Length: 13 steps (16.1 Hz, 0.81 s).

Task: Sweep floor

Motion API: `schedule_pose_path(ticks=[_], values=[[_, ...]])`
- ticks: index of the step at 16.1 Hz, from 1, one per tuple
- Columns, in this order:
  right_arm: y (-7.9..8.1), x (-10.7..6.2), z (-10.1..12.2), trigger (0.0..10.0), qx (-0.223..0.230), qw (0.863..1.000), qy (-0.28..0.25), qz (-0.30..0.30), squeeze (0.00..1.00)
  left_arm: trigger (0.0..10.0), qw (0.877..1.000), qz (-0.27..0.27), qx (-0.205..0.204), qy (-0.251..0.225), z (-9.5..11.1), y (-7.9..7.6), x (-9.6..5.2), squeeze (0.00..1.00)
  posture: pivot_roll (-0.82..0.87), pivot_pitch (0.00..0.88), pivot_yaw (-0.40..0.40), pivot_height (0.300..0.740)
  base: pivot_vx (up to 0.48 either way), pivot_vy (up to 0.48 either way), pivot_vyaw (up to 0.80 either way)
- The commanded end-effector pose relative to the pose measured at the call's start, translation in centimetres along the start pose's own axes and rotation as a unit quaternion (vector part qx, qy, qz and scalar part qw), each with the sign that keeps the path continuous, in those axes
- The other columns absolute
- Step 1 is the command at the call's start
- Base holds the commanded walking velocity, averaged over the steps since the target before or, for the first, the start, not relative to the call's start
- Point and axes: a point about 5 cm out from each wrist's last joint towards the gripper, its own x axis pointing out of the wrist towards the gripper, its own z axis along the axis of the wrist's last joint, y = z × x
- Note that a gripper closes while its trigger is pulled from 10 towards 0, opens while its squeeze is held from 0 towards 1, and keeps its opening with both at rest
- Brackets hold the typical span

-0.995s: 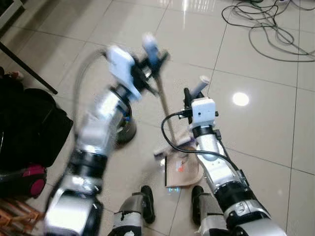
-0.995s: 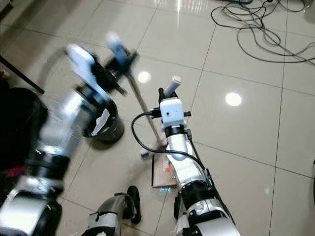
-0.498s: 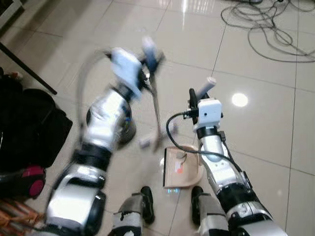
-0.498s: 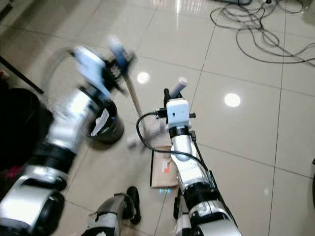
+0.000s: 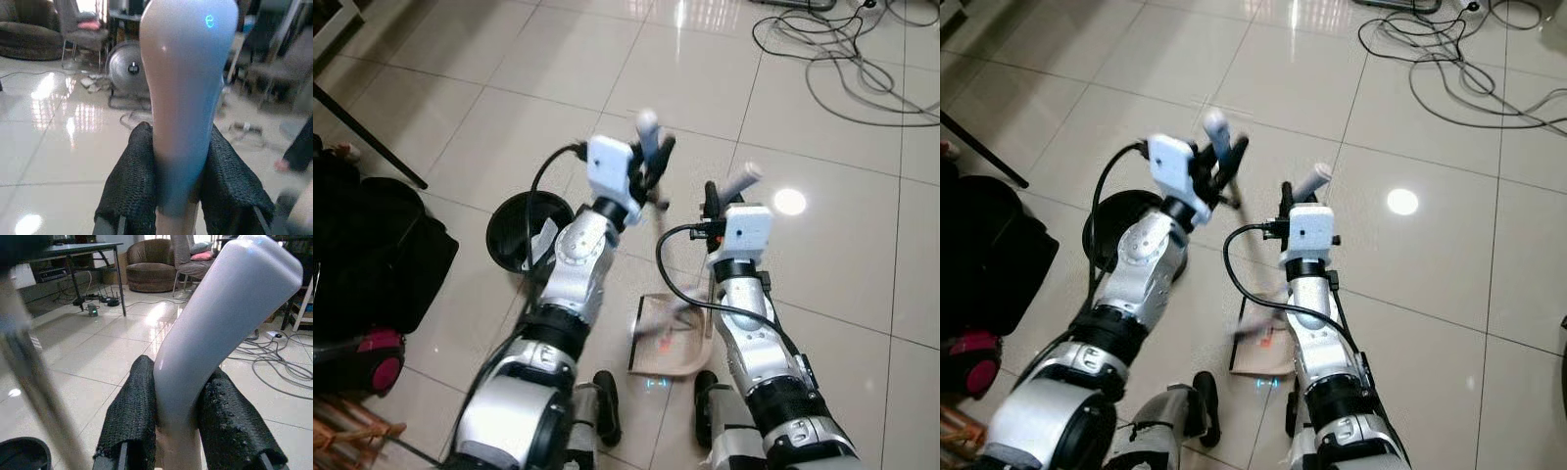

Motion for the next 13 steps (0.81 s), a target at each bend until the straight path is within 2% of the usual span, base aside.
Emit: schedule_pose_path(ticks=[1,3,5,7,8,9,11,13], values=[[0.4,-1.1,-1.7,10.0,0.02,0.998,0.053,0.002,0.0,10.0,0.999,-0.003,-0.015,-0.032,1.5,-0.1,0.3,0.0,0.08,0.289,0.099,0.74,0.0,0.0,0.0],[0.0,-0.9,-1.8,10.0,0.02,0.998,0.055,-0.002,0.0,10.0,0.999,-0.029,0.001,-0.038,2.4,0.2,-0.7,0.0,0.09,0.26,0.096,0.74,0.0,0.0,0.0],[-0.8,-0.6,-1.8,10.0,0.022,0.998,0.057,-0.008,0.0,10.0,0.997,-0.043,0.043,-0.037,3.3,1.3,-1.9,0.0,0.1,0.229,0.088,0.74,0.0,0.0,0.0],[-1.4,-0.5,-1.7,10.0,0.02,0.998,0.052,-0.012,0.0,10.0,0.996,-0.041,0.07,-0.046,4.8,2.6,-2.3,0.0,0.1,0.2,0.081,0.74,0.0,0.0,0.0],[-2.8,-0.7,-1.5,10.0,0.017,0.999,0.045,-0.019,0.0,10.0,0.993,-0.037,0.093,-0.061,7.5,4.1,-2.1,0.0,0.1,0.154,0.072,0.74,0.0,0.0,0.0],[-2.9,-0.7,-1.5,10.0,0.017,0.999,0.045,-0.019,0.0,10.0,0.993,-0.037,0.094,-0.062,7.8,4.3,-2.1,0.0,0.1,0.154,0.072,0.74,0.0,0.0,0.0],[-4.1,-1.1,-1.5,10.0,0.025,0.998,0.047,-0.035,0.0,10.0,0.992,-0.032,0.108,-0.064,9.7,5.7,-2.0,0.0,0.1,0.097,0.068,0.74,0.0,0.0,0.0],[-5.3,-1.7,-1.2,10.0,0.047,0.997,0.044,-0.05,0.0,10.0,0.99,-0.011,0.132,-0.041,10.0,7.7,-3.0,0.0,0.09,0.059,0.076,0.74,0.0,0.0,0.0]])
